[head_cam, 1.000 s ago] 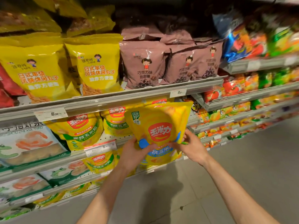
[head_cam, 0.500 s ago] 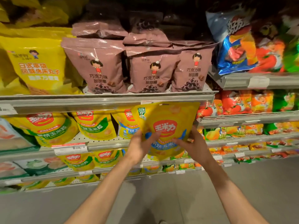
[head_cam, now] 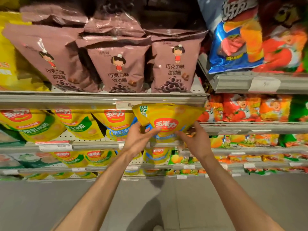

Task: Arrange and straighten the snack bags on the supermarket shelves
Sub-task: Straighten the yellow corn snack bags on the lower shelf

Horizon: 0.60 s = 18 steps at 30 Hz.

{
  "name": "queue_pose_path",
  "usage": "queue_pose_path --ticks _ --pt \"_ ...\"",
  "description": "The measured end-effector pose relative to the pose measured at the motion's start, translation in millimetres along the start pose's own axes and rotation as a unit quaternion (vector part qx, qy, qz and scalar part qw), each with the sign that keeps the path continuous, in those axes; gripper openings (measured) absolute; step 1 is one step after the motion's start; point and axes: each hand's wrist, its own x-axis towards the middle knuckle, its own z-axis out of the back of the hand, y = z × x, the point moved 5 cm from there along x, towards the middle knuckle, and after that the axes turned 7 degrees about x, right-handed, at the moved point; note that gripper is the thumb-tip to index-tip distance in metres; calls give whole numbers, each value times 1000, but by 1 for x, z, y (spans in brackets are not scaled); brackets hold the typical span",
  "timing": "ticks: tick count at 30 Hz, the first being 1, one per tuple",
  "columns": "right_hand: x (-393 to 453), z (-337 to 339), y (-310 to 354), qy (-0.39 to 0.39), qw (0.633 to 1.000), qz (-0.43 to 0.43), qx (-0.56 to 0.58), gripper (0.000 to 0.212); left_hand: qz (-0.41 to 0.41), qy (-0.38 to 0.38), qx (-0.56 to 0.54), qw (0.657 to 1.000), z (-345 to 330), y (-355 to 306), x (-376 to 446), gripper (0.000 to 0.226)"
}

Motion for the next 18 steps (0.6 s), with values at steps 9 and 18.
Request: queue_pose_path --ticks 9,18 --pt "19 -22 -28 28 992 -56 112 34 -15 -25 32 999 -6 16 17 32" --pt "22 -30 -30 31 989 -45 135 54 -16 -38 36 999 -17 21 28 16"
